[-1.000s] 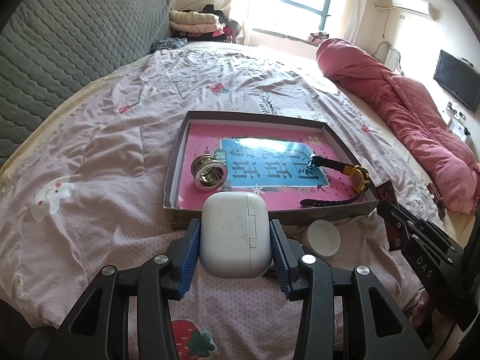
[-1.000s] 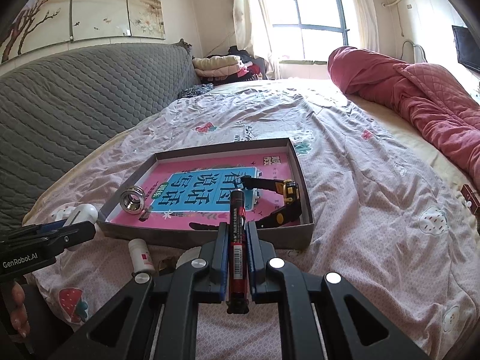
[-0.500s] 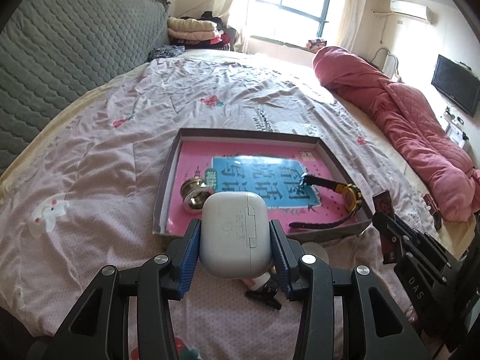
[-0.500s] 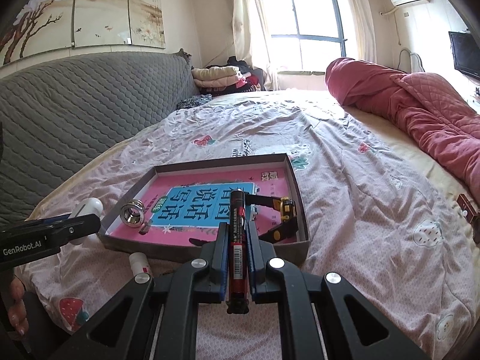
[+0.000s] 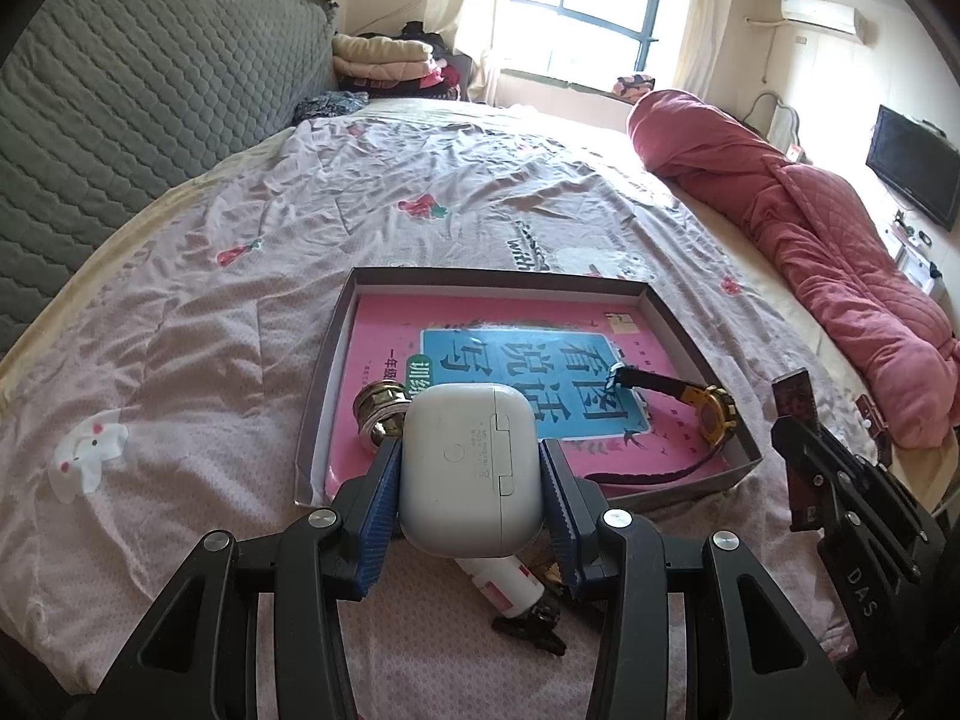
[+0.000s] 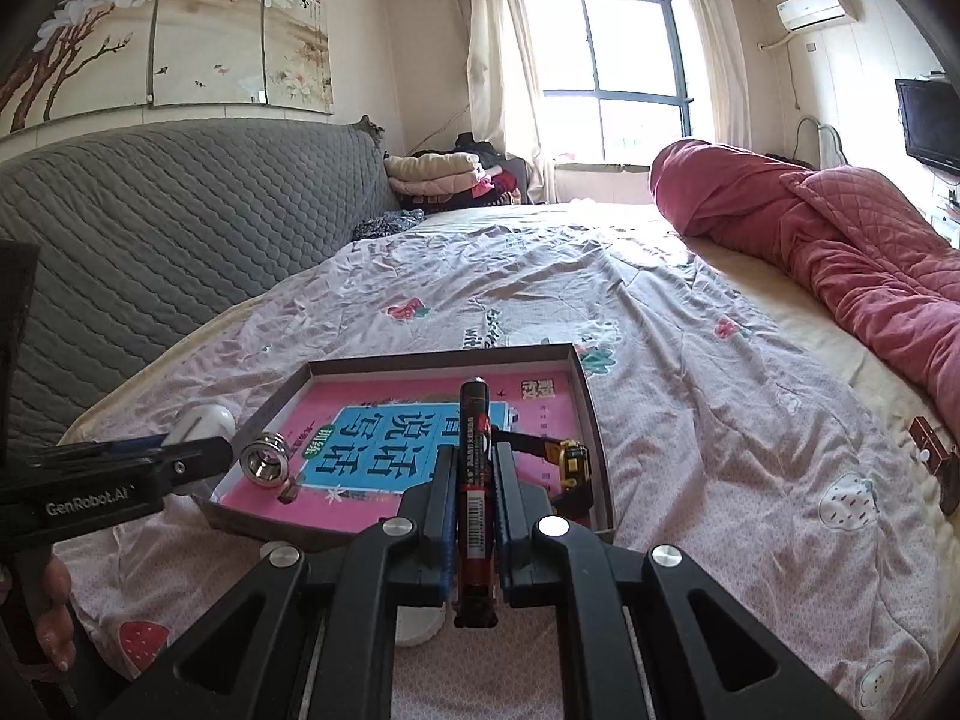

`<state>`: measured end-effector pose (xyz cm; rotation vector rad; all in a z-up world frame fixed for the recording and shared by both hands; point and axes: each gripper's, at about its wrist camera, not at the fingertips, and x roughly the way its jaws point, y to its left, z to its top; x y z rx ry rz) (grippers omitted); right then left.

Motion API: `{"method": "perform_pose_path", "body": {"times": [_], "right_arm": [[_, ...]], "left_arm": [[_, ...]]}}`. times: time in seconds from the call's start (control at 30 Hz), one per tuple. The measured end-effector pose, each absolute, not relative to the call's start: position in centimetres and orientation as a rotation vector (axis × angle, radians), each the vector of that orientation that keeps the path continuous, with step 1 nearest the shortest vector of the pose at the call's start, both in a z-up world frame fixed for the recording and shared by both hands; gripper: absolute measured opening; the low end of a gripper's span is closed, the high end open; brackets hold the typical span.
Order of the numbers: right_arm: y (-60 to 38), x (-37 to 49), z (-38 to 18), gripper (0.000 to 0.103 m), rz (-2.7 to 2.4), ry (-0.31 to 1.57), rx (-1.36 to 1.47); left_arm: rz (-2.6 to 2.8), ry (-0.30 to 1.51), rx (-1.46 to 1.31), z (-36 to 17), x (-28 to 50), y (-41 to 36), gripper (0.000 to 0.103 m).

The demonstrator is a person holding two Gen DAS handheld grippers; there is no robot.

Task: Organize rigid objects
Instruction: 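Lift the earbud case and red lighter and carry both over the grey box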

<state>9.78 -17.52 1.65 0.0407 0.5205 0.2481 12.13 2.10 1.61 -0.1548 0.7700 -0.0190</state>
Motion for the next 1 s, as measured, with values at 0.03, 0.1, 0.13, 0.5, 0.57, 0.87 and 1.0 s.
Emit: {"method": "perform_pose_path", "body": {"times": [0.03, 0.1, 0.13, 0.5, 0.57, 0.87, 1.0], "right_arm": [[-17.4, 9.9, 1.6, 0.011, 0.251, 0.521, 0.041], [-17.3, 10.2, 1.7, 0.011, 0.251, 0.519, 0.04], [-17.3, 10.4, 1.7, 0.011, 0.252, 0.517, 0.041], [-16.7, 13.3, 0.9, 0.011, 0.271, 0.536, 0.069], [-16.5, 14.0, 0.4, 0.011, 0.27, 0.554, 0.069], [-16.1, 16.9, -1.4, 0.011, 0.248, 0.609, 0.065], [-15.9, 17.5, -2.0, 0.011, 0.244, 0.636, 0.057]], "left_arm": [[-0.018, 0.771, -0.157, 1.5, 12.3, 2.2, 0.046], [-0.015, 0.774, -0.157, 1.3, 12.7, 2.3, 0.046], [-0.012, 0.776, -0.157, 1.2, 12.9, 2.4, 0.046], [-0.025, 0.81, -0.155, -0.4, 15.5, 1.8, 0.046], [-0.027, 0.817, -0.15, -0.7, 16.0, 1.5, 0.046], [-0.03, 0.851, -0.127, -2.1, 18.1, 0.7, 0.046], [-0.034, 0.861, -0.109, -2.8, 18.6, 0.3, 0.046]]}}
